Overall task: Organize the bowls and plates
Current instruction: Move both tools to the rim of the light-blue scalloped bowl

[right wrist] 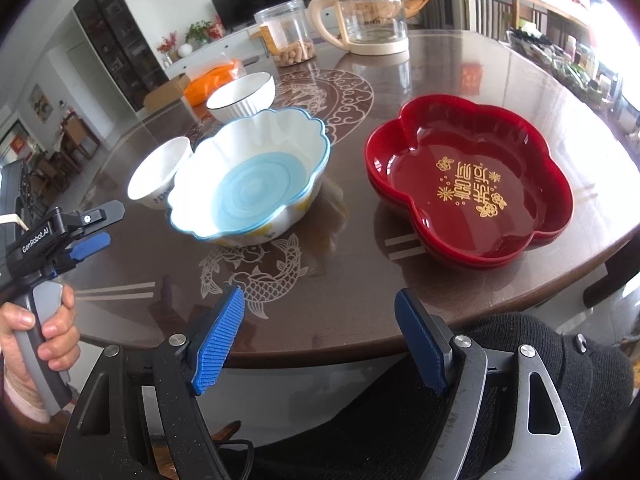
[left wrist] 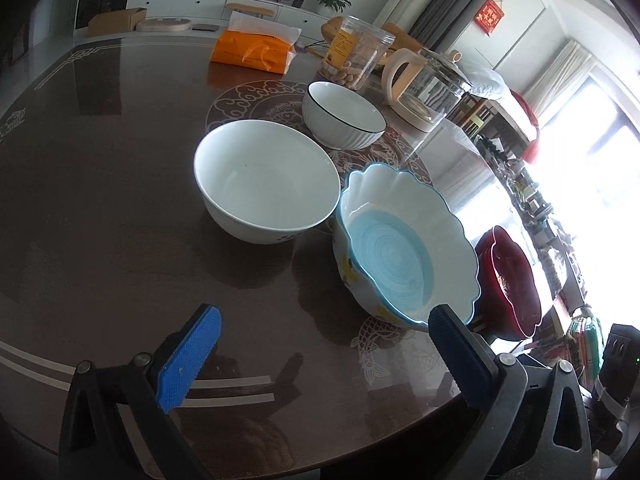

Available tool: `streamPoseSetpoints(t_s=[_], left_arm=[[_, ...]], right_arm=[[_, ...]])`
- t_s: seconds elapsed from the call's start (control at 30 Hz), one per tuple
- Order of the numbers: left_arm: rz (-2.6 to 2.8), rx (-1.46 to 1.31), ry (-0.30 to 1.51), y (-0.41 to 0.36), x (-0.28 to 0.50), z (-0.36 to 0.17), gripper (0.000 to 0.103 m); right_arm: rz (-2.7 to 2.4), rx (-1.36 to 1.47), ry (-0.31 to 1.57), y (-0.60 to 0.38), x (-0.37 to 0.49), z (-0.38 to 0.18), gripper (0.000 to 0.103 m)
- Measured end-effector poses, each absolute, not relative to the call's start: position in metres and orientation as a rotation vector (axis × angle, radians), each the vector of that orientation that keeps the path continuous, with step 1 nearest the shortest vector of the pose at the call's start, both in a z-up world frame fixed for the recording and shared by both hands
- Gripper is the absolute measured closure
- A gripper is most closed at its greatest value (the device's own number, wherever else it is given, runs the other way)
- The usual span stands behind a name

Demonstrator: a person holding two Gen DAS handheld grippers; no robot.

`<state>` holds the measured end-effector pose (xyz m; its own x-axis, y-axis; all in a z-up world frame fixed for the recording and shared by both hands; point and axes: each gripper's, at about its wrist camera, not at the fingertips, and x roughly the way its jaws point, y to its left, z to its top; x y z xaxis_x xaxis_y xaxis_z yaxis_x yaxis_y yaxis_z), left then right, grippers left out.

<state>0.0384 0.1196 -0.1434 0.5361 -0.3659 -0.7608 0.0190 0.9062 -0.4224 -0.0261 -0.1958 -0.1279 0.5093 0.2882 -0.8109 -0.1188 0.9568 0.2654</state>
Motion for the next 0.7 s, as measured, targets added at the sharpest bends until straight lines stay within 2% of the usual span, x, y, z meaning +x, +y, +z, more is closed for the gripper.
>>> streamPoseSetpoints(t_s=[0.23,0.4,0.47,0.57,0.7], left_arm=[[-0.277,-0.457,1.002,0.102,0.055,-0.142,0.0],[-0.186,-0.396,0.986,0.082,0.072,-0.147,0.003],[-0.134,-0.34,0.984,0.074,0.077,-0.151,0.008],[-0.114,-0.348,1.024,0.068,0.084,-0.163,0.022],[-0.103,-0.324,1.056,0.056,0.091,-0.176,0.044]], right_arm=[[0.24,0.197,0.966,-0.208,-0.013,-0.113,0.022],[0.281,0.007,0.894,-0.187,0.039,-0.088,0.022],[0.317,-0.067,0.908,-0.173,0.068,-0.092,0.022],[0.369,-0.133,0.947,-0.158,0.109,-0.106,0.023],[0.415,-0.134,1.034,-0.15,0.15,-0.131,0.024]])
